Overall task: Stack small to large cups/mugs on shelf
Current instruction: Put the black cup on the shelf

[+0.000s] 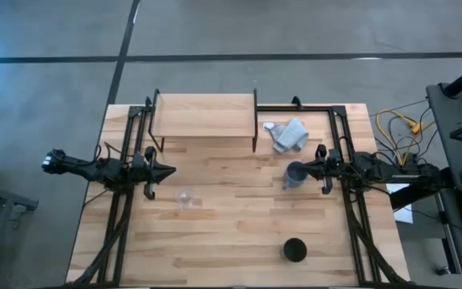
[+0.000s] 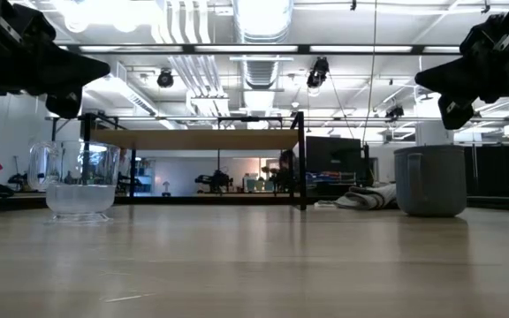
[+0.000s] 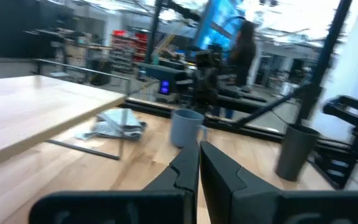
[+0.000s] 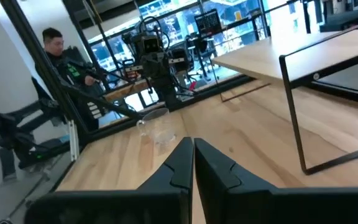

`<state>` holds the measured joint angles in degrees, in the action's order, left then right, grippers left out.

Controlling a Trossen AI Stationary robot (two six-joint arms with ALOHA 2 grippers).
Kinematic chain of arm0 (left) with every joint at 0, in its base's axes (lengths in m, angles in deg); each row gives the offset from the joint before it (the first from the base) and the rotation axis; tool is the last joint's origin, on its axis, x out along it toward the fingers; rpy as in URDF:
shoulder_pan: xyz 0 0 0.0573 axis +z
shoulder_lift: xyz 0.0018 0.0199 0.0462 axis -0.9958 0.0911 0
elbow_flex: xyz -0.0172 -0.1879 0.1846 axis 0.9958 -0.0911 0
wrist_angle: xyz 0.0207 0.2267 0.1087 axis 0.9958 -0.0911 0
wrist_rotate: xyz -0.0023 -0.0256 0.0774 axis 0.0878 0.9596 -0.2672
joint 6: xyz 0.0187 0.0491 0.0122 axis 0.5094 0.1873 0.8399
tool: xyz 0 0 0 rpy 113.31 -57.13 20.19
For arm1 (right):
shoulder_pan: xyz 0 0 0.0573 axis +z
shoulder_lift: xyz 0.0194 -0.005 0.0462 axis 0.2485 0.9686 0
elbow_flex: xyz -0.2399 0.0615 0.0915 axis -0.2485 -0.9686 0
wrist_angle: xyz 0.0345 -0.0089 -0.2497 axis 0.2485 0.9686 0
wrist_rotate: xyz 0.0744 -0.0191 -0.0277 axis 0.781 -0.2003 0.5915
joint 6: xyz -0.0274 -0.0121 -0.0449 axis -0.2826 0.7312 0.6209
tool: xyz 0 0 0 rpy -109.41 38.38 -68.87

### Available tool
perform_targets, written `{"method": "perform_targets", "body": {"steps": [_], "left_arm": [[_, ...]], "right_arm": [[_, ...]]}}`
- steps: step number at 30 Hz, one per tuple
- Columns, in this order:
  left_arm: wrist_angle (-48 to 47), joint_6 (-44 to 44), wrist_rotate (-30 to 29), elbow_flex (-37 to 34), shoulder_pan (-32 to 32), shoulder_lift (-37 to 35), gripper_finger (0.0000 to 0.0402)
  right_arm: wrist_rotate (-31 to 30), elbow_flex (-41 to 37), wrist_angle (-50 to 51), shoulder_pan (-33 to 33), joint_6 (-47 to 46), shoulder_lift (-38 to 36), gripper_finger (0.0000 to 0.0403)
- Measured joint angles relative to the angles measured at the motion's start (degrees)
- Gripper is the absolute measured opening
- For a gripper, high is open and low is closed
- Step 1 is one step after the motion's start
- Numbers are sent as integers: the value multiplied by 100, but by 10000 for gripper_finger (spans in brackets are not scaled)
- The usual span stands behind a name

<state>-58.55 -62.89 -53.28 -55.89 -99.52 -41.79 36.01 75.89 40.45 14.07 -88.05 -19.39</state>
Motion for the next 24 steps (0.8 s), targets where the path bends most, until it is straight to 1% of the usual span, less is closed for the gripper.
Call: {"method": "perform_targets", "body": {"steps": [2,5,7,11,15,18,21,22,24], "left_arm": [[5,0,-83,0,3,-3,0],[5,42,-135,0,2,49,0],[16,283,-421,0,7,28,0],[132,448,-511,0,11,38,0],[183,450,-507,0,11,37,0],[180,450,-503,0,11,38,0],[207,560,-526,0,11,29,0],[327,724,-621,0,11,31,0],[685,621,-697,44,13,40,0]], "right_arm": [[-1,-1,-53,1,-74,2,9],[-174,-2,-505,0,-326,27,9],[-198,-2,-861,0,-632,35,9],[26,-2,-1530,49,-840,42,9],[101,218,-1514,166,-844,119,9],[101,589,-1503,259,-841,390,9],[103,1222,-1442,404,-833,868,9],[103,1509,-1313,470,-797,1084,9],[105,2164,-785,630,-671,1544,9]]}}
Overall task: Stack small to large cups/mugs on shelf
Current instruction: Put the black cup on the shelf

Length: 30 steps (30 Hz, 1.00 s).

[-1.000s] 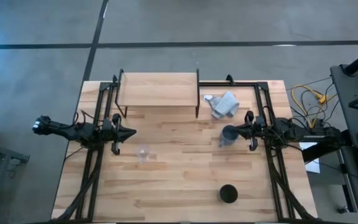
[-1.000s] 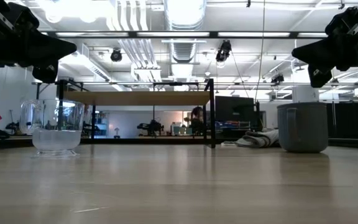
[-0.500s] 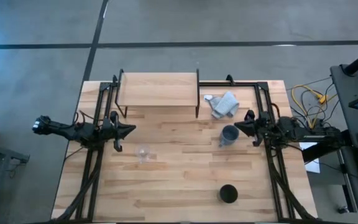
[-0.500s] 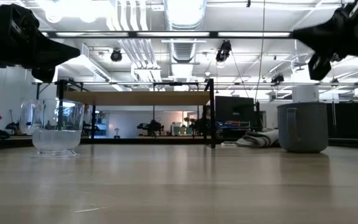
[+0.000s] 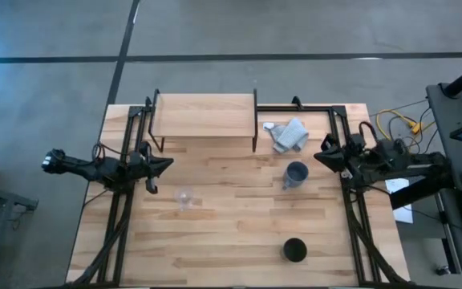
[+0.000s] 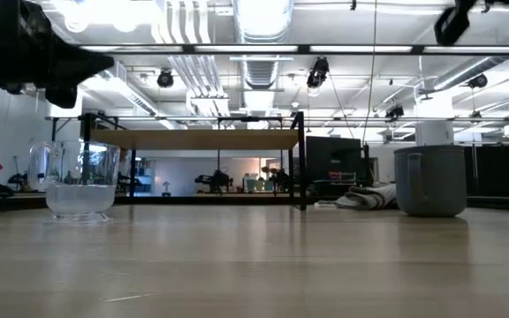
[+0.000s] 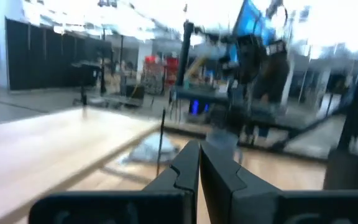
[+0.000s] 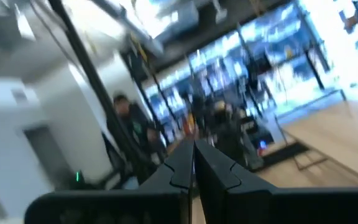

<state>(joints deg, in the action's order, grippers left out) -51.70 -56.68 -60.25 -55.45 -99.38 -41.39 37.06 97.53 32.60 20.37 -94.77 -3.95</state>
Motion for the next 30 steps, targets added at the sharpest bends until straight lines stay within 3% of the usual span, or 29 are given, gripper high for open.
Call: {"method": "perform_targets", "body": {"steps": [2,7,16,22,30], "left_arm": [[-40,-284,37,249,-2,6,0],[-645,35,284,1313,-7,468,0],[-3573,142,298,4506,-5,2936,0],[-3990,411,354,6051,-2,3818,0],[-4038,1383,358,6918,-2,4480,0]], "right_arm": [[-2,773,756,179,101,563,9],[-1,2775,2825,557,539,2105,9],[-111,5735,5822,900,1694,4492,9],[-195,7288,7432,913,713,5603,9],[-125,8645,9684,976,280,6858,42]]}}
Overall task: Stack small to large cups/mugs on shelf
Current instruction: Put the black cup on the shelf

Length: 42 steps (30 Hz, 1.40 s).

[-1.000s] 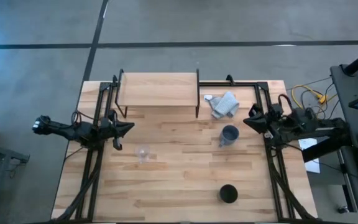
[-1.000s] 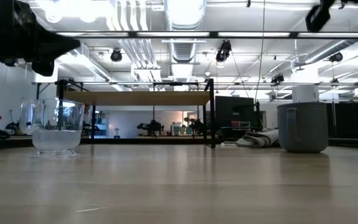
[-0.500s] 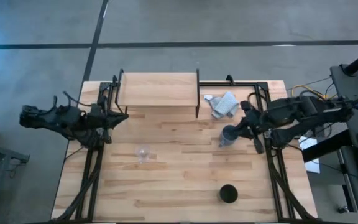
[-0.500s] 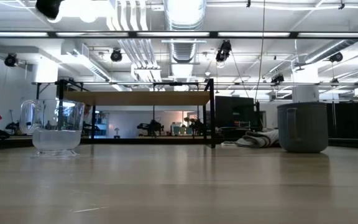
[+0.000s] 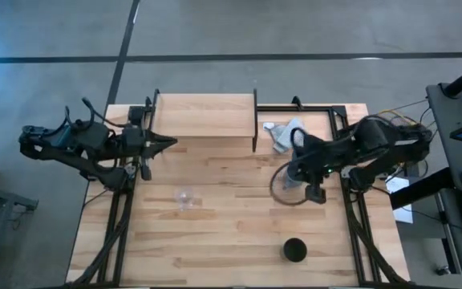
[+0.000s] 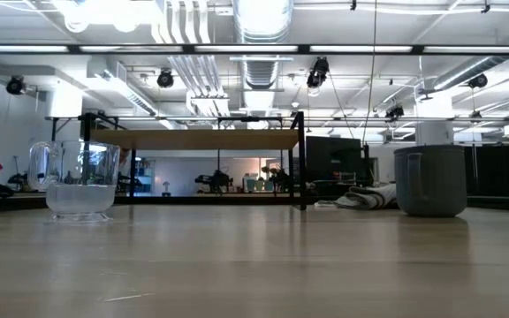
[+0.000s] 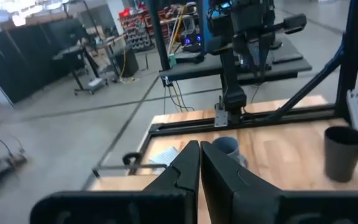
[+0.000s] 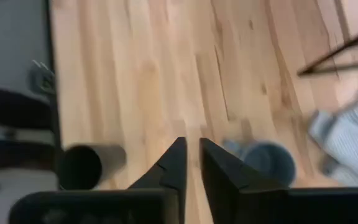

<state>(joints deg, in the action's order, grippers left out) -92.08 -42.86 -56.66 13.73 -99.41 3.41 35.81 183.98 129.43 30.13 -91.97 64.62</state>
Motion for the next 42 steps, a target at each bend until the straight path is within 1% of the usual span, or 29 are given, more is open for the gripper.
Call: {"method": "perform_targets", "body": {"steps": [2,5,9,11,13,17,20,23,27,32,34,37,42], "left_arm": [[4,116,0,99,0,50,0],[3,103,0,173,0,54,0],[-16,96,0,157,0,-17,0],[-28,93,0,119,0,-72,0],[-30,91,-2,102,0,-90,0],[-43,88,0,96,0,-99,0],[-48,64,2,96,0,-93,0],[-46,-334,17,93,0,-89,0],[-49,-953,68,91,0,-69,0],[-24,-956,155,89,-1,-56,0],[-2,-956,157,89,0,-63,0],[33,-956,157,91,0,-59,0],[37,-964,162,91,-2,-76,0]], "right_arm": [[-6,197,290,-1,-4,314,62],[151,312,165,-1,-107,677,91],[969,476,279,82,-1013,1221,116],[1435,430,218,235,-1114,1437,123],[1613,392,264,431,-1115,1647,125],[1684,250,253,813,-1225,1879,122],[1871,20,247,1031,-1791,1943,119],[1902,-261,248,1249,-2336,1950,118],[1906,-727,229,1514,-2682,1950,118],[1904,-1285,184,1670,-2933,1950,119],[1904,-1451,163,1693,-3198,1950,117],[1903,-1650,-113,1712,-3578,1950,114],[1882,-1718,-850,1762,-3849,1943,108]]}}
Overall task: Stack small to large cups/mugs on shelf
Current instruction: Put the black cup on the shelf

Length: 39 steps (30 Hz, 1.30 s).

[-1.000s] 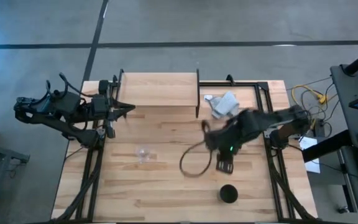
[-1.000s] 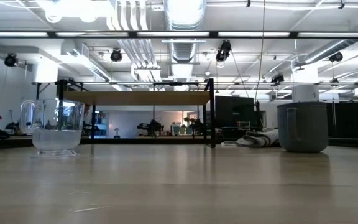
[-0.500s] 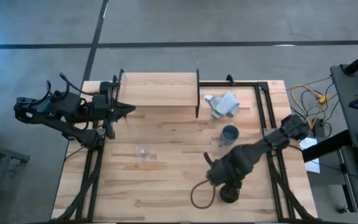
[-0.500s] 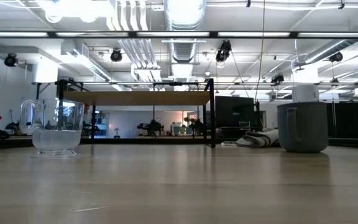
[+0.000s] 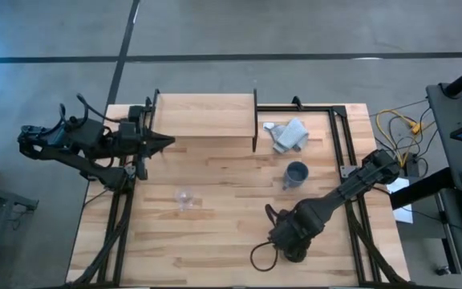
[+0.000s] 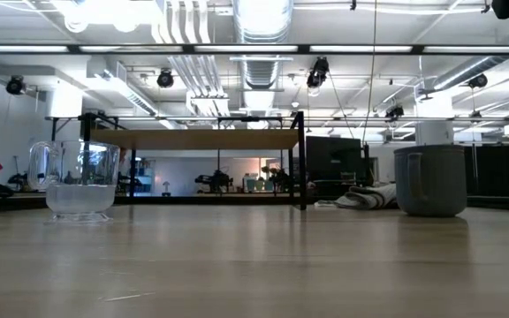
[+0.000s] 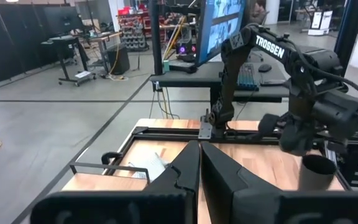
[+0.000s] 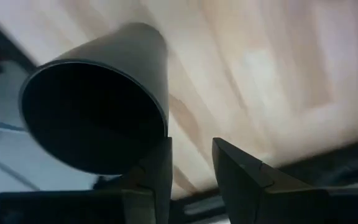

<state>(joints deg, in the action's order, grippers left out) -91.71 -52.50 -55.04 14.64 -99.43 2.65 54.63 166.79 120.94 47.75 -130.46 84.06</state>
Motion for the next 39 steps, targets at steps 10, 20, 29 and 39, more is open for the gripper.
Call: {"method": "perform_targets", "body": {"steps": [10,20,29,39], "left_arm": [[1,-5,148,2,-2,5,0],[-8,3,148,4,2,7,0],[-16,51,146,7,2,-78,0],[-36,58,146,7,2,-110,0]], "right_arm": [[-155,-15,-282,26,-81,13,107],[-114,-15,-345,42,-312,9,107],[48,-15,-381,63,-397,7,107],[48,72,-485,63,-532,6,107]]}}
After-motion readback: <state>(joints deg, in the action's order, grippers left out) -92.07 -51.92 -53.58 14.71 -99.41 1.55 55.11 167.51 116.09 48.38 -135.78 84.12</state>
